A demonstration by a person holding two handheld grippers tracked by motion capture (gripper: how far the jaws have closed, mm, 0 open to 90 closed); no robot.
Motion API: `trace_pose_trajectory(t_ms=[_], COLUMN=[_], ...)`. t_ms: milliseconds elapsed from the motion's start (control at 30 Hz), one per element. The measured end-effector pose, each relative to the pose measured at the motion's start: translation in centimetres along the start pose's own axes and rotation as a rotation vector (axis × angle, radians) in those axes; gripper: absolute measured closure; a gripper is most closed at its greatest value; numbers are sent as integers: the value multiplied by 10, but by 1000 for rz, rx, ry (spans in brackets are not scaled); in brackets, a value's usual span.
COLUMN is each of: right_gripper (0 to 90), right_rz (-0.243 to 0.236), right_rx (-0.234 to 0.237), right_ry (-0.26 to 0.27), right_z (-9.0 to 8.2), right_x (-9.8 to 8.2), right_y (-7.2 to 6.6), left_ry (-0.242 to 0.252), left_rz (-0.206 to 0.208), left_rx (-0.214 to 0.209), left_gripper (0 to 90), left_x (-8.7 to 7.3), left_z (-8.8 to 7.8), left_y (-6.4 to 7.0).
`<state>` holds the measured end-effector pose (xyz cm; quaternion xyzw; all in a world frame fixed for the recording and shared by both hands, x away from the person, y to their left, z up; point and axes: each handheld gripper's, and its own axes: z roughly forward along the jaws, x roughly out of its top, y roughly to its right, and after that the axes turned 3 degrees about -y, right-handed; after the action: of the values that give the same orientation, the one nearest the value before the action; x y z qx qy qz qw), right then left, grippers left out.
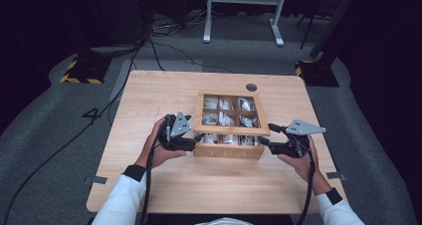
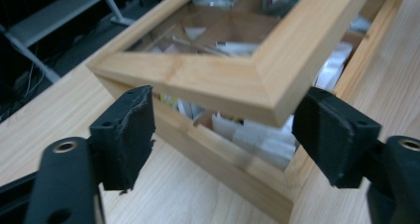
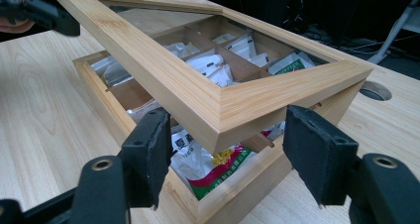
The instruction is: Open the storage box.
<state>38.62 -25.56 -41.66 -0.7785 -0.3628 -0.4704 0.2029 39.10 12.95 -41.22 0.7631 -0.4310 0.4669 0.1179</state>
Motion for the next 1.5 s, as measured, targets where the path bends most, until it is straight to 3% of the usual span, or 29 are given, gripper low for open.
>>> trace_pose_trajectory(t_ms=[267, 433, 567, 800, 867, 933, 1167, 1300, 1500], right_gripper=[374, 378, 394, 402, 395, 388, 371, 368, 360], right_rz=[5, 9, 23, 47, 47, 47, 21, 39, 96], right_rx=[3, 2, 5, 17, 13, 17, -13, -36, -59], right_ry=[14, 28, 46, 69, 70, 69, 27, -5, -46], right_z=[-1, -2, -4, -6, -7, -9, -19, -24, -28], right_x=[1, 2, 3, 4, 4, 3, -8, -21, -38], right_y=[1, 1, 2, 5, 5, 7, 15, 25, 40], left_ry=[9, 11, 21, 39, 48, 61, 79, 70, 85], left_rz=[36, 78, 94, 114, 105, 122, 131, 148, 131], left_rx=[8, 51, 48, 32, 35, 51, 58, 60, 53], left_gripper=[257, 265, 279, 375, 383, 405, 459, 495, 511], left_x=[4, 6, 10, 16, 17, 19, 25, 32, 37], left_z=[5, 7, 6, 4, 4, 3, 2, 0, 0], left_y=[-1, -3, -5, -5, -6, -6, -8, -11, -15])
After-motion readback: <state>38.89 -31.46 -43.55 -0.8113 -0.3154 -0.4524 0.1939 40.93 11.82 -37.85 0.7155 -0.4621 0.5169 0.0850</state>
